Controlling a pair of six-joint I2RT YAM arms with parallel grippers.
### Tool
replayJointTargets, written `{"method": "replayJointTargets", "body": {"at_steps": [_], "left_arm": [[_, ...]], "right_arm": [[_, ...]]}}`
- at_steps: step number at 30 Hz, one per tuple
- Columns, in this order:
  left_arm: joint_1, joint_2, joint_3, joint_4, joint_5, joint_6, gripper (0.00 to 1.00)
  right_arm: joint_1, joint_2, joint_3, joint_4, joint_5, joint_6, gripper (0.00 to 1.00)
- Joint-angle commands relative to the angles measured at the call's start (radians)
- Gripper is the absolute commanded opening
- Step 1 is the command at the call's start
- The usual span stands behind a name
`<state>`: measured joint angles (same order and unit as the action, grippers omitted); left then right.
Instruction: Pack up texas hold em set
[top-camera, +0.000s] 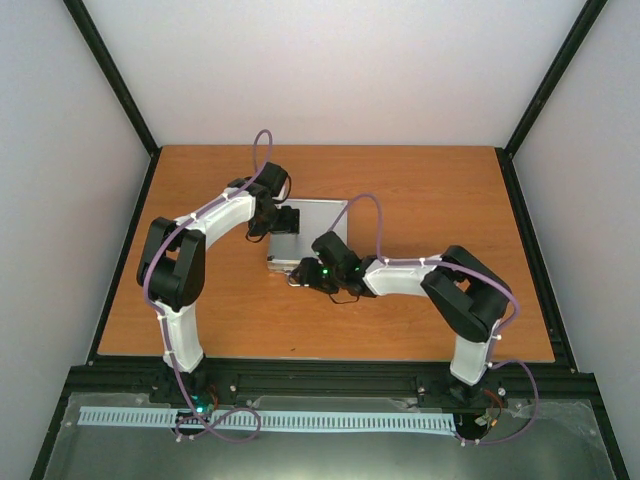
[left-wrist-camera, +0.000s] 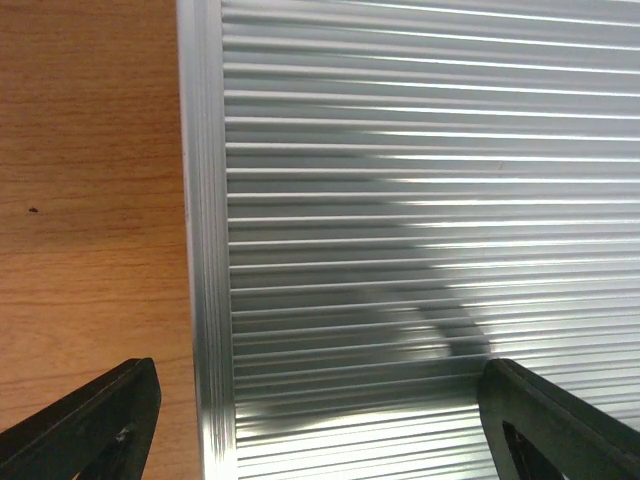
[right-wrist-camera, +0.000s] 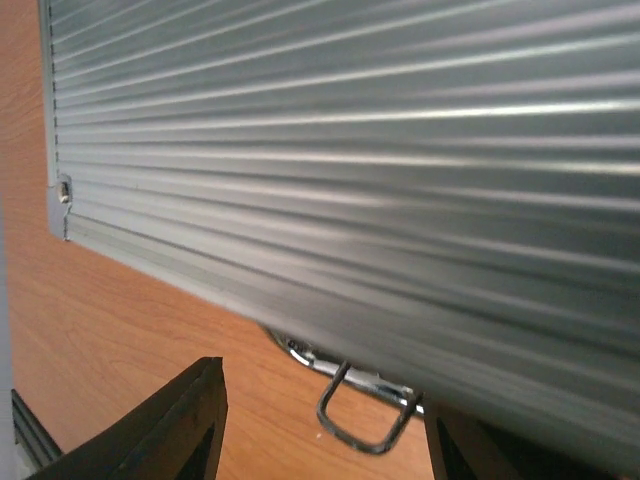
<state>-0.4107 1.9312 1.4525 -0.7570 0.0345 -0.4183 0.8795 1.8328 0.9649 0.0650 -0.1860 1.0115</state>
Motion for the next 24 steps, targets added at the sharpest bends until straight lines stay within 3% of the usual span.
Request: {"method": "replayJointTargets", "body": {"at_steps": [1, 24], "left_arm": [[-0.002, 0.071, -0.040, -0.066, -0.034, 0.021, 0.90], [-0.002, 0.071, -0.044, -0.060, -0.025, 0.021, 0.90]], "right_arm": [[-0.001, -0.071, -0.034, 0.014, -0.064, 0.054, 0.55], [-0.047, 0.006, 0.035, 0.052, -0.042, 0.045, 0.54]]}}
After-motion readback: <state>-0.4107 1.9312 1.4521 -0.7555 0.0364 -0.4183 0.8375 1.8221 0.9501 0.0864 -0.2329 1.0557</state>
